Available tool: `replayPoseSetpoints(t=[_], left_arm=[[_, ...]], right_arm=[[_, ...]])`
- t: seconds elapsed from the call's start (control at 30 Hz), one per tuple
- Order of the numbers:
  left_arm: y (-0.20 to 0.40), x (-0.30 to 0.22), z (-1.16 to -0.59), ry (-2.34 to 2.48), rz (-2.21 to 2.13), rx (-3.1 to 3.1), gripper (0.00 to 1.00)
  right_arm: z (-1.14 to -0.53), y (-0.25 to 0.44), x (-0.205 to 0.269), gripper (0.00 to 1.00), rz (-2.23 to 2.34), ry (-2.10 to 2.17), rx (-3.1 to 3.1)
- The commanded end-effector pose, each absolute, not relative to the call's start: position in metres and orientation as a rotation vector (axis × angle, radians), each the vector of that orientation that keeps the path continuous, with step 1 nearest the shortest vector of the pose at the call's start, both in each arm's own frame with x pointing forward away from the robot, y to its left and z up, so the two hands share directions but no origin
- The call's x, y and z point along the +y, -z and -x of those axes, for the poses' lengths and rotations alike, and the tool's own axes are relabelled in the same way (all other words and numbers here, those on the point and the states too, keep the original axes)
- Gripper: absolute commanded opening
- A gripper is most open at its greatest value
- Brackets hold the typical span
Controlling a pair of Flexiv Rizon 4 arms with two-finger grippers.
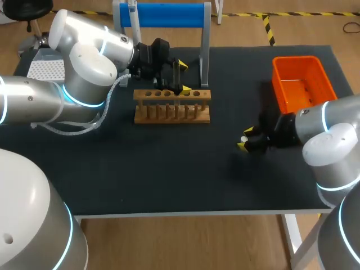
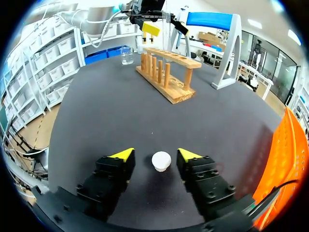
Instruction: Invert the test tube, pick up the pipette, mount the tip to pipette, aspirate from beaker and dispense into the tube, eject the tip, return the pipette, and cap with the stopper.
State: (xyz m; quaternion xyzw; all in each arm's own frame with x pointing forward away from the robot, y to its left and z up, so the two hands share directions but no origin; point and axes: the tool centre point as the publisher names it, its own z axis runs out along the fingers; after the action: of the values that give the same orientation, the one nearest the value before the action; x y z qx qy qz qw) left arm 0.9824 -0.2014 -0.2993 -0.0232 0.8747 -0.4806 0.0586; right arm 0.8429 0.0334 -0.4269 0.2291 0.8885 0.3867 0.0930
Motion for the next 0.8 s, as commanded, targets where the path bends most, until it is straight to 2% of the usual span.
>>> replayPoseSetpoints(t=[0.03,0.37,0.8], left_arm=[[0.3000,-0.2009,-0.9830,1.460,0.067,2.649,1.00],[0.3000,-0.2009,-0.9830,1.460,0.067,2.649,1.00],[0.3000,-0.2009,-0.9830,1.460,0.067,2.649,1.00]], right_arm=[[-0.8438,0.4294,0.0342,0.48,-0.683,-1.147,2.636],[-0.8441,0.4308,0.0337,0.51,-0.694,-1.143,2.631],[-0.8442,0.4298,0.0341,0.43,-0.693,-1.140,2.627]])
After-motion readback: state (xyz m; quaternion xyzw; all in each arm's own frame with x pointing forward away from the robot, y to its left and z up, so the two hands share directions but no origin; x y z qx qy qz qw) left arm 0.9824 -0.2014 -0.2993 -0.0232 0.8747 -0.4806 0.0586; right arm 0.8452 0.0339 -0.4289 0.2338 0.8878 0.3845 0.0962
